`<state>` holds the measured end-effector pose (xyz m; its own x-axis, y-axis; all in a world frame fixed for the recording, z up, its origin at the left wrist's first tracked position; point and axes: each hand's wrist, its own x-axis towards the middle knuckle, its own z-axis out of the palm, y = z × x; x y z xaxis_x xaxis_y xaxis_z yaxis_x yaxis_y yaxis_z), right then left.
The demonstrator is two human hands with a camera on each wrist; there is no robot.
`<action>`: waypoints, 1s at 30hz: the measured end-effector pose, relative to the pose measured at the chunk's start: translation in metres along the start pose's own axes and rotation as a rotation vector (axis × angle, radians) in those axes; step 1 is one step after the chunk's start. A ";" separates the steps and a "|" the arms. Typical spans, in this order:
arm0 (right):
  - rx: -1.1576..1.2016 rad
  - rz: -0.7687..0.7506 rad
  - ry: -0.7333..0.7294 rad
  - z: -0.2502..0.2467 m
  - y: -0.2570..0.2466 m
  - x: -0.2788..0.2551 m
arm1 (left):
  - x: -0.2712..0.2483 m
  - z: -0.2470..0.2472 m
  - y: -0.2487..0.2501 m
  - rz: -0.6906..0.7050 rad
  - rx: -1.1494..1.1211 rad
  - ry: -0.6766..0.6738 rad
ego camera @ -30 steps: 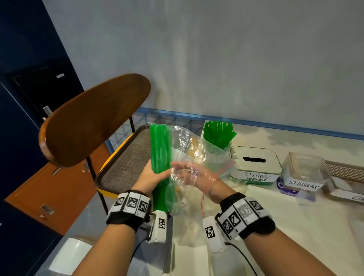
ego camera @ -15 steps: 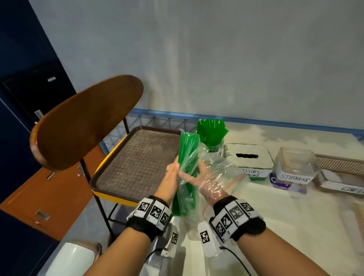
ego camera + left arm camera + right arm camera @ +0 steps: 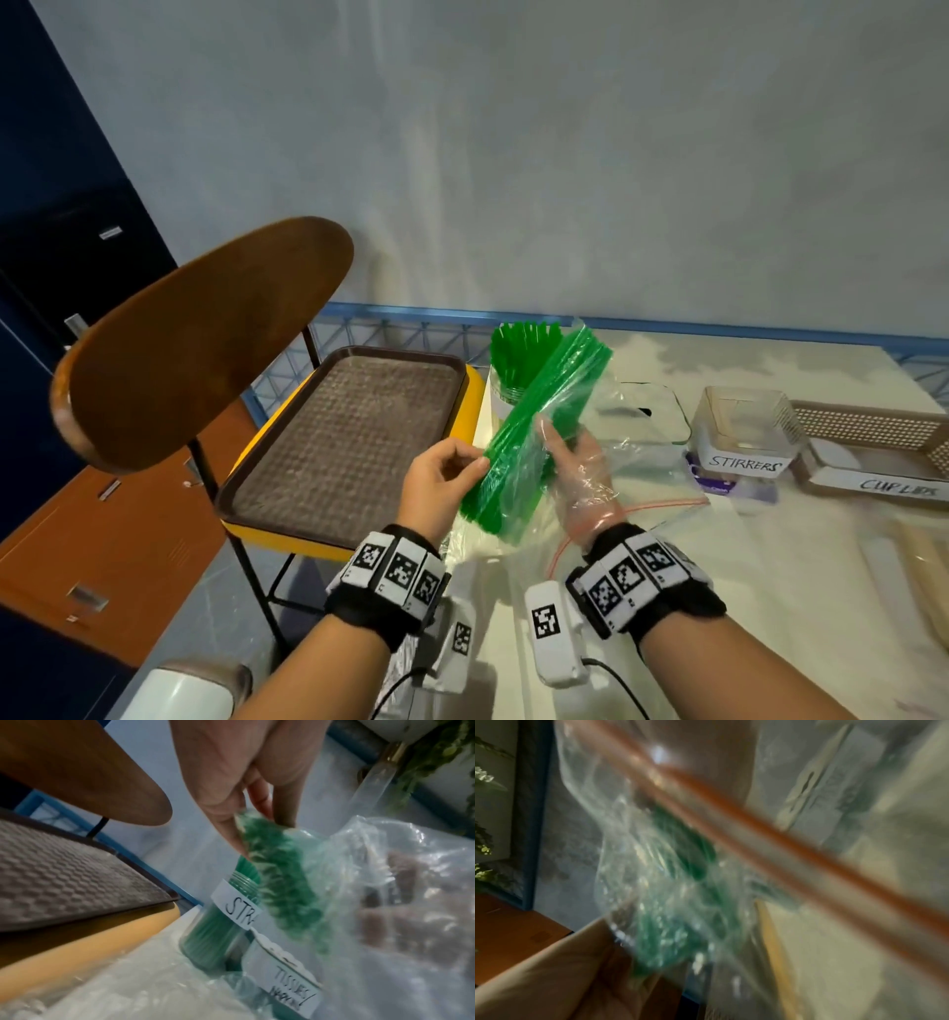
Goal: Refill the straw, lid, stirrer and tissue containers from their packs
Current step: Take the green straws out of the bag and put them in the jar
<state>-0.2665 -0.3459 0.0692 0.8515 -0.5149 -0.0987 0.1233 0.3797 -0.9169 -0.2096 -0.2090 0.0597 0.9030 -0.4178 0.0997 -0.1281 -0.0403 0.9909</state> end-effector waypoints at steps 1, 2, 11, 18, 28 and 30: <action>-0.008 0.022 -0.043 0.000 -0.001 -0.003 | 0.002 0.004 0.001 0.014 -0.004 0.052; -0.010 0.041 -0.101 -0.001 -0.001 -0.005 | 0.003 0.008 0.003 0.022 0.004 0.097; -0.199 0.172 -0.124 0.003 -0.010 -0.010 | 0.009 0.025 0.019 0.202 0.495 0.184; -0.073 0.273 -0.051 0.003 -0.008 -0.014 | 0.014 0.027 0.028 0.452 0.773 0.060; 0.040 0.225 -0.006 -0.014 -0.034 -0.008 | 0.018 0.028 0.021 0.130 0.170 0.092; 0.019 0.185 -0.021 -0.011 -0.033 -0.012 | 0.019 0.032 0.020 0.157 0.173 0.141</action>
<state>-0.2862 -0.3608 0.0962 0.8709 -0.4189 -0.2571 -0.0274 0.4809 -0.8764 -0.2082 -0.2472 0.0785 0.9133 -0.3011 0.2741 -0.3279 -0.1445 0.9336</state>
